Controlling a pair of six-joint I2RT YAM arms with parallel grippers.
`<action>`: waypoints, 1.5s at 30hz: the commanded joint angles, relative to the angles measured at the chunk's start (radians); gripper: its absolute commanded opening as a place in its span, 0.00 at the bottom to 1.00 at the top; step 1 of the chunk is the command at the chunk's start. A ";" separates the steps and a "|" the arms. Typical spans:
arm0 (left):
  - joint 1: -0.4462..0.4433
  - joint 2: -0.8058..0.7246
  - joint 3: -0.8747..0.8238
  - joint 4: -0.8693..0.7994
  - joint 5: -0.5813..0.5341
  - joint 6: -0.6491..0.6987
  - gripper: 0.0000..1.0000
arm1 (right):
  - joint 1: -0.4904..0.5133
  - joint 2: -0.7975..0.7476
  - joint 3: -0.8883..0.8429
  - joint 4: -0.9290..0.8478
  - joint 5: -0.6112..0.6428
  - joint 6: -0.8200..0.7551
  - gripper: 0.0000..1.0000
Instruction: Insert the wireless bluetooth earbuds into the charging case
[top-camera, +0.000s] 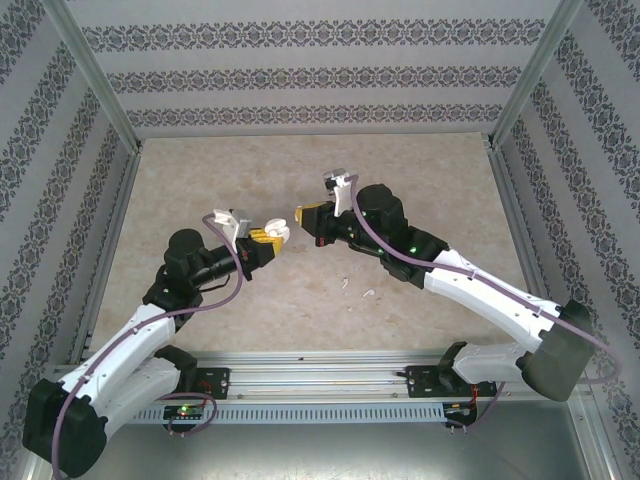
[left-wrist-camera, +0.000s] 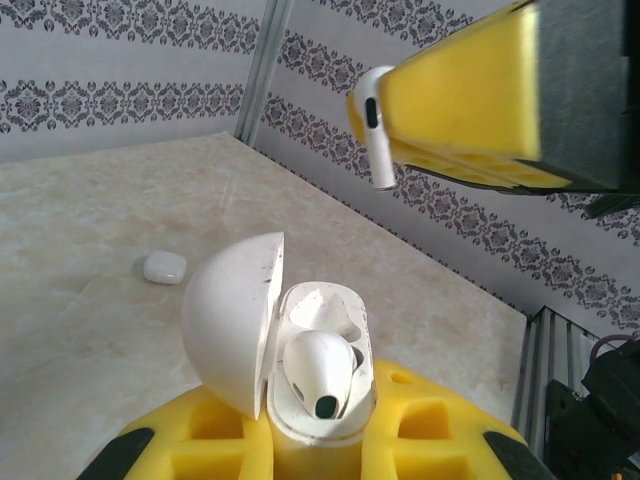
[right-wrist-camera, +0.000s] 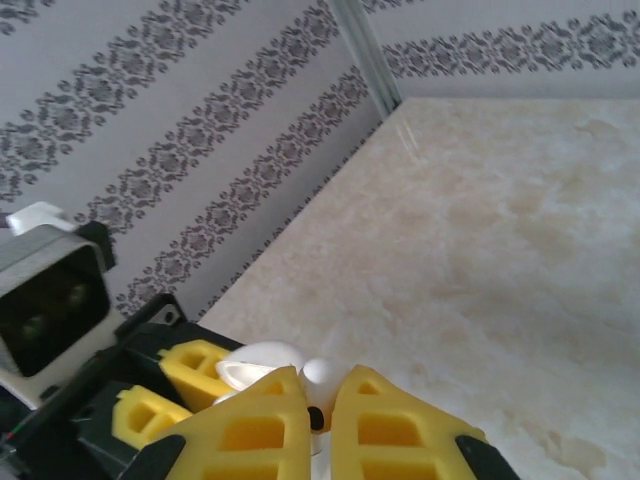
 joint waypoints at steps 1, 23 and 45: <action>0.001 0.006 0.040 0.091 0.019 -0.036 0.08 | 0.023 -0.010 -0.026 0.104 -0.022 -0.048 0.07; 0.000 0.008 0.047 0.118 0.023 -0.069 0.08 | 0.073 0.057 -0.019 0.110 -0.012 -0.140 0.09; 0.001 0.009 0.033 0.127 0.027 -0.077 0.08 | 0.074 0.048 0.036 0.092 0.018 -0.148 0.08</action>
